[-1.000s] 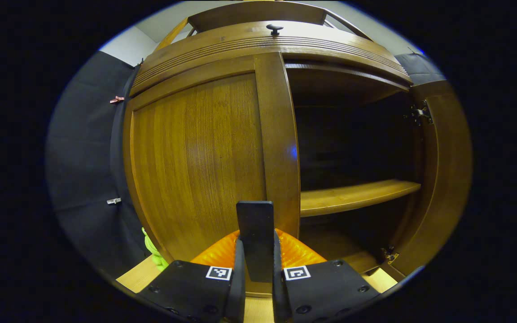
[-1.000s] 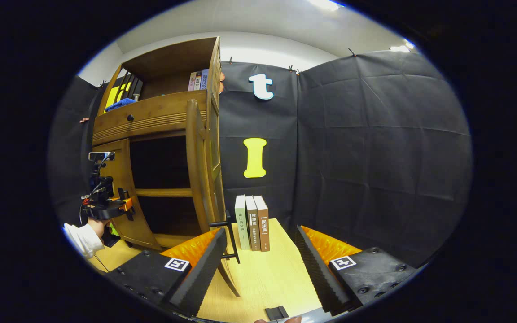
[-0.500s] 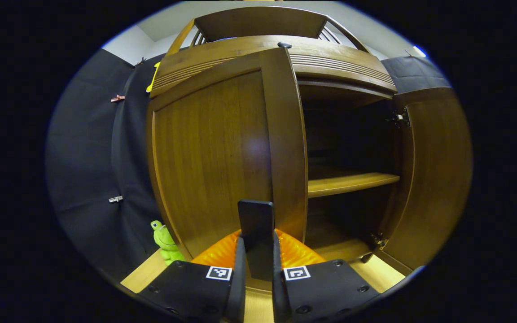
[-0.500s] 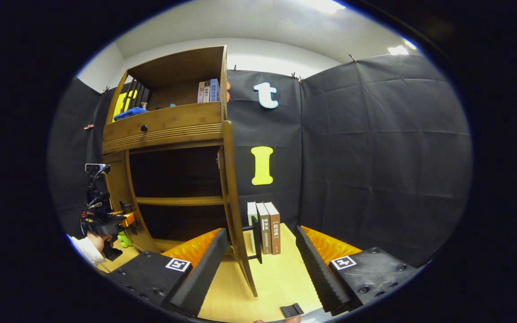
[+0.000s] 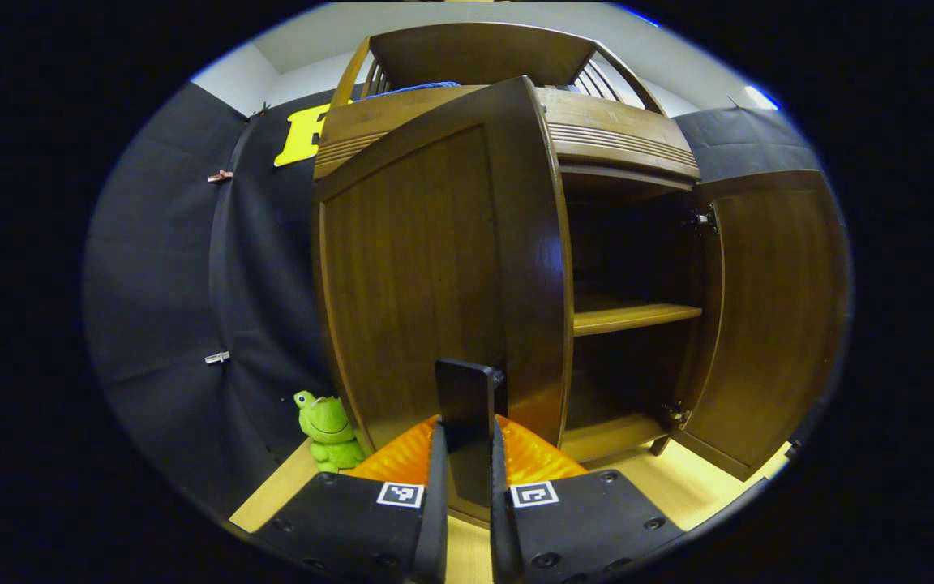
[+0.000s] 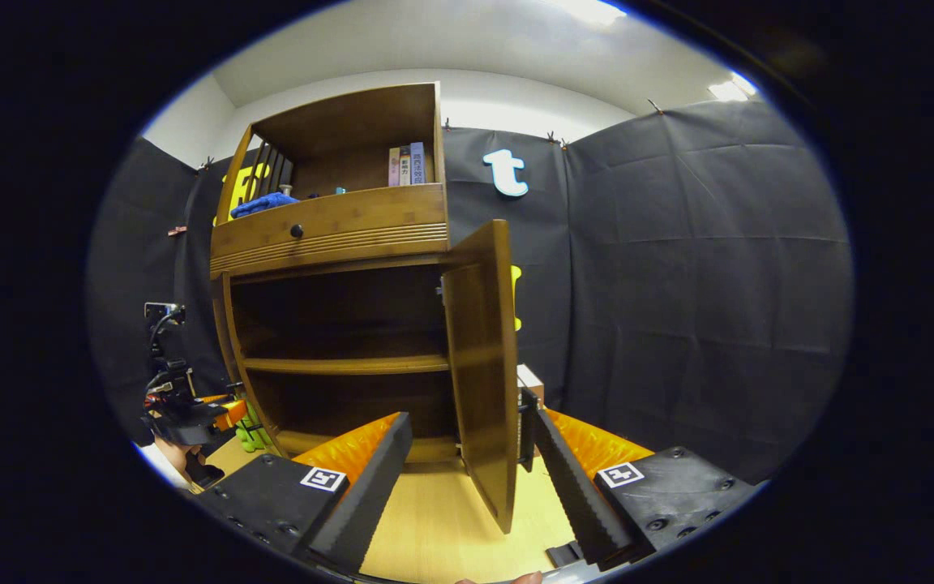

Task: Open the right door of the double-door shoe cabinet with the right hand, and open the left door with the left hand.

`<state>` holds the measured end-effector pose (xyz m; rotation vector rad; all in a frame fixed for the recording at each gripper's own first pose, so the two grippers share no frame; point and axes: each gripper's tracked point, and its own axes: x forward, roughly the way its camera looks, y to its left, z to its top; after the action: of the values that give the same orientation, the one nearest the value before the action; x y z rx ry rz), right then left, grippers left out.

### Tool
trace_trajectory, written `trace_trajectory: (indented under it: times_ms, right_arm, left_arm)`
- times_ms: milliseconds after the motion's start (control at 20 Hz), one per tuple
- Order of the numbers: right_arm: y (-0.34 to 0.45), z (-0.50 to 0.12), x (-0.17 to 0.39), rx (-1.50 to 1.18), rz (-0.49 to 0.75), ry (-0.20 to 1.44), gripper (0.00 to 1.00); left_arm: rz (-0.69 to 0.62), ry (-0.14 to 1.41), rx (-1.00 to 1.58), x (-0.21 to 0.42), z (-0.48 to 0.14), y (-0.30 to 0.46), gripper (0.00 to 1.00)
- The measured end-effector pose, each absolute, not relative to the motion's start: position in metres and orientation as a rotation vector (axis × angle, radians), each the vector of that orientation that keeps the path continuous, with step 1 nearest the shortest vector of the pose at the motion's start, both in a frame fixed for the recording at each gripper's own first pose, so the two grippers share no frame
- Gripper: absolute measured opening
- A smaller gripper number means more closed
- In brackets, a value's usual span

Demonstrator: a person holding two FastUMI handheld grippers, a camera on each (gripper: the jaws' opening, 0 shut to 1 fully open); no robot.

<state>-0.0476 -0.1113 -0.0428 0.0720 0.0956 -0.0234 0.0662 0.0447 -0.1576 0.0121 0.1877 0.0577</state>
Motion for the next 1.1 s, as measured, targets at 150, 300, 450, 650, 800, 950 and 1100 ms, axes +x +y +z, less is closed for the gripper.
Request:
trace_trajectory:
  times_ms: [150,300,450,650,800,950,1100]
  right_arm:
    - [-0.094,-0.040,-0.046,0.063,-0.009,0.090,1.00]
    - [-0.078,-0.039,-0.044,0.067,-0.003,0.084,0.97]
    - [-0.062,-0.037,-0.044,0.064,0.005,0.077,0.93]
    - [-0.046,-0.038,-0.045,0.064,0.005,0.080,0.97]
    - [-0.035,-0.039,-0.049,0.073,0.001,0.077,0.97]
    - [-0.028,-0.039,-0.050,0.064,-0.020,0.072,0.97]
    - [-0.023,-0.039,-0.057,0.048,-0.046,0.071,0.96]
  left_arm:
    - [0.063,0.190,0.014,0.043,-0.160,0.066,0.24]
    - [0.073,0.193,0.004,0.025,-0.159,0.088,0.23]
    - [0.083,0.187,0.013,0.008,-0.160,0.111,0.20]
    - [0.079,0.184,0.005,-0.008,-0.163,0.137,0.17]
    - [0.085,0.180,0.012,-0.016,-0.164,0.159,0.14]
    - [0.085,0.176,0.005,-0.023,-0.164,0.180,0.11]
    - [0.087,0.161,-0.016,-0.028,-0.159,0.203,0.10]
